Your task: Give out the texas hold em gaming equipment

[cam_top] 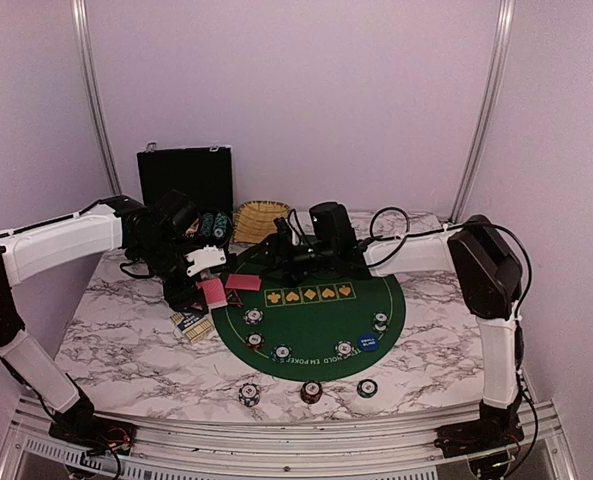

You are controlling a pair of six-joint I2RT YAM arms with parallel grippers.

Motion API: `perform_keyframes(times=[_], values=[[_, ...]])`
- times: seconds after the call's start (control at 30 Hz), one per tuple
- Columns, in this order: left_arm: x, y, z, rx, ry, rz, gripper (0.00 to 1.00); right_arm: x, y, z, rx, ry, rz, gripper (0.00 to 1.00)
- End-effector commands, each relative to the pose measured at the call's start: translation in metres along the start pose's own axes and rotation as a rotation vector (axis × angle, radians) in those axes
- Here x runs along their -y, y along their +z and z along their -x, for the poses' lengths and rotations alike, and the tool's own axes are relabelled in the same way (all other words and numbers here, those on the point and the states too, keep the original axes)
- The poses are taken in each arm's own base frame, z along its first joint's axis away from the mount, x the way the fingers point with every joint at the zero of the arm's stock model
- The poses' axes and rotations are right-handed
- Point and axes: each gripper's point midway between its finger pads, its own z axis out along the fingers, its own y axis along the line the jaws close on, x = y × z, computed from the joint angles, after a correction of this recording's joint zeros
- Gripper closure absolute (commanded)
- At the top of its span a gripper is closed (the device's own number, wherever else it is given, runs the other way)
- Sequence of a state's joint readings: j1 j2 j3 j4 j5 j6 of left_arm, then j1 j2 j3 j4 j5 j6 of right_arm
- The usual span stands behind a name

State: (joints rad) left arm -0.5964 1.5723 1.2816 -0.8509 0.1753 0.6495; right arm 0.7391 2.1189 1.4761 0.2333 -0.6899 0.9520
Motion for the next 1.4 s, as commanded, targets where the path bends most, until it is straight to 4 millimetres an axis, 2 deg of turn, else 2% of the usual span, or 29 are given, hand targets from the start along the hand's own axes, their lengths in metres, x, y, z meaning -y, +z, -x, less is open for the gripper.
perform_keyframes(times=[0.0,0.13,0.4,0.67,0.83,1.2,1.37], values=[[-0.002,-0.007,0.008,0.017,-0.013,-0.008,0.99,-0.047,0.018,-0.044,-0.118,-0.014,0.17,0.16],[-0.003,-0.008,0.01,0.025,-0.014,-0.008,0.99,-0.055,0.026,-0.06,-0.153,0.009,0.216,0.16],[-0.001,-0.009,0.013,0.034,-0.014,-0.017,0.99,-0.058,0.044,-0.069,-0.188,0.034,0.249,0.17],[0.0,-0.013,0.014,0.049,-0.006,-0.016,1.0,-0.052,0.047,-0.072,-0.192,0.072,0.269,0.23],[0.001,-0.012,0.016,0.051,-0.006,-0.024,1.0,-0.059,0.051,-0.067,-0.191,0.07,0.297,0.23],[0.0,-0.013,0.022,0.062,0.006,-0.026,1.0,-0.053,0.07,-0.079,-0.247,0.091,0.295,0.23],[0.004,-0.012,0.023,0.061,0.013,-0.04,1.0,-0.056,0.078,-0.077,-0.255,0.091,0.296,0.24]])
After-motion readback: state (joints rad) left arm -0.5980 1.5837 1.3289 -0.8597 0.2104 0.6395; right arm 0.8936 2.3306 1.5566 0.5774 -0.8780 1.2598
